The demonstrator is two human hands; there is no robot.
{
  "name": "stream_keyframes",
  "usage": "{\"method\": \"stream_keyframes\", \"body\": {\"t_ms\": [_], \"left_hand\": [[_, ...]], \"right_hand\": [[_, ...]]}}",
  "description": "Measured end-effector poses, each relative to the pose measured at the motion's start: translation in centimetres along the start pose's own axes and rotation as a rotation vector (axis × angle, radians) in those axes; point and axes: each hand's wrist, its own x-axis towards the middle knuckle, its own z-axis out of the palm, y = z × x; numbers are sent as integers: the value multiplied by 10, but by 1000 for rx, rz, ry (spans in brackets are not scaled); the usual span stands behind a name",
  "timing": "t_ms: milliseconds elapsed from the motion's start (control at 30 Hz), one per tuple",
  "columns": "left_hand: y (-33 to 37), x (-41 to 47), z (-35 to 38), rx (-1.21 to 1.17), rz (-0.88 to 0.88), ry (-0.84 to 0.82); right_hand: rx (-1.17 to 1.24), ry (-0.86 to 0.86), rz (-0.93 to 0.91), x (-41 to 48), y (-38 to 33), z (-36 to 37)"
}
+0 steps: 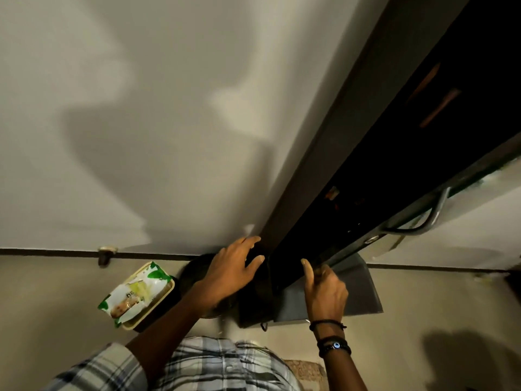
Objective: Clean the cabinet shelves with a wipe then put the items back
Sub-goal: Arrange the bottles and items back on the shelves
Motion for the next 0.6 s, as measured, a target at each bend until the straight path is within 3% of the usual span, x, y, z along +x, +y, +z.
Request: {"method": "stream_keyframes", "body": {"t_ms": [600], "left_hand": [[-30,-4,8,171,-154,-29]], "right_hand": [[119,-91,-26,37,-15,23]]}}
